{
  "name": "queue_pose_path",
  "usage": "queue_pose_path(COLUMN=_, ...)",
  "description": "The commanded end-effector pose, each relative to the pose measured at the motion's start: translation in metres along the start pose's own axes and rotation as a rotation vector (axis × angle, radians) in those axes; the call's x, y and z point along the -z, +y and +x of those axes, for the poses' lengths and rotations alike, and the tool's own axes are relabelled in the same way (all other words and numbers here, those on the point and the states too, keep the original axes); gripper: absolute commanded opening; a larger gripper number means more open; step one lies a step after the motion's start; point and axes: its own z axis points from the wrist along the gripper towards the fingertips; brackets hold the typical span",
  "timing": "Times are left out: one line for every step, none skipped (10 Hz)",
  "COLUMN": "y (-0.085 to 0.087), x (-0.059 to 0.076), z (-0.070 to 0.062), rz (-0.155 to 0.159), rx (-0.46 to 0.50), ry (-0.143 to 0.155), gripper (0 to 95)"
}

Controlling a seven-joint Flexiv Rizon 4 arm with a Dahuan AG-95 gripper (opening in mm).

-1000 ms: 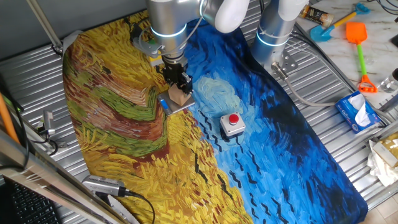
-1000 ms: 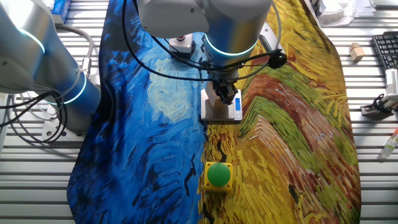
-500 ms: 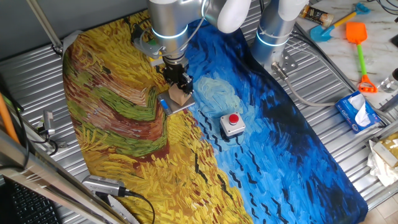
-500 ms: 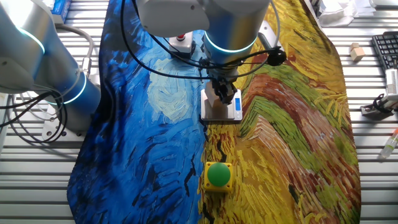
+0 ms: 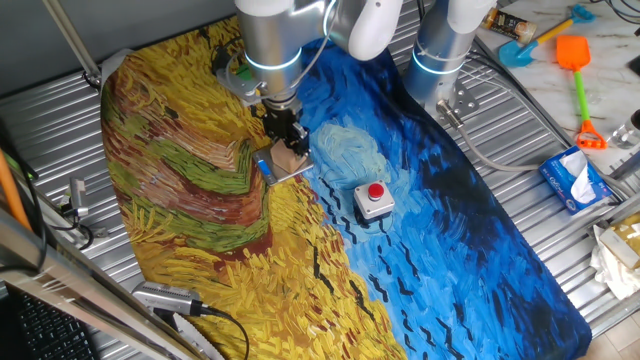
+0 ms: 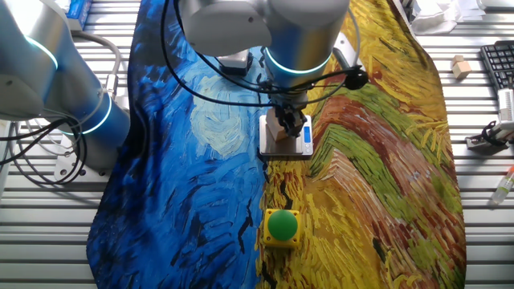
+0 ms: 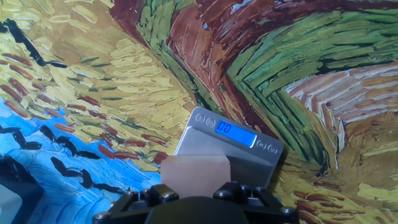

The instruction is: Place the block on the scale

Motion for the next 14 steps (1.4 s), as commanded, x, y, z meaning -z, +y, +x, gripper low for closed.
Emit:
queue_pose_path(y=0.0003, x=-0.0011, z=0.0000, rz=-0.004, rx=0.001, ry=-0.008, gripper=0.0)
queue_pose_path(y=0.0003, x=-0.0015, z=-0.0001, rz=-0.003, rx=0.001, ry=-0.007, gripper=0.0)
queue_pose_path(y=0.0003, x=-0.0017, z=-0.0002, rz=0.000, rx=-0.001, ry=-0.006, gripper=0.0)
queue_pose_path(y=0.0001, x=-0.0024, z=-0.0003, rz=0.001, rx=0.002, ry=-0.008, gripper=0.0)
queue_pose_path(y=0.0000, x=-0.0033, z=-0.0005, rz=0.002, rx=0.004, ry=-0.011, gripper=0.0)
queue_pose_path(y=0.0000, x=-0.0034, z=-0.0005, rz=0.006, rx=0.001, ry=-0.010, gripper=0.0)
queue_pose_path(y=-0.0001, x=-0.0039, z=-0.0007, rz=0.017, rx=0.002, ry=-0.012, gripper=0.0)
queue_pose_path(y=-0.0001, x=-0.0041, z=-0.0007, rz=0.016, rx=0.002, ry=-0.013, gripper=0.0)
queue_pose_path(y=-0.0002, x=-0.0053, z=-0.0009, rz=0.019, rx=0.002, ry=-0.021, gripper=0.0)
queue_pose_path(y=-0.0003, x=-0.0064, z=-0.0011, rz=0.020, rx=-0.002, ry=-0.022, gripper=0.0)
queue_pose_path(y=-0.0003, x=-0.0075, z=-0.0011, rz=0.019, rx=-0.007, ry=-0.021, gripper=0.0)
queue_pose_path(y=-0.0001, x=-0.0088, z=-0.0009, rz=0.018, rx=-0.009, ry=-0.021, gripper=0.0)
queue_pose_path(y=0.0000, x=-0.0097, z=-0.0009, rz=0.018, rx=-0.005, ry=-0.018, gripper=0.0)
queue_pose_path(y=0.0002, x=-0.0110, z=-0.0007, rz=0.023, rx=0.002, ry=-0.009, gripper=0.0)
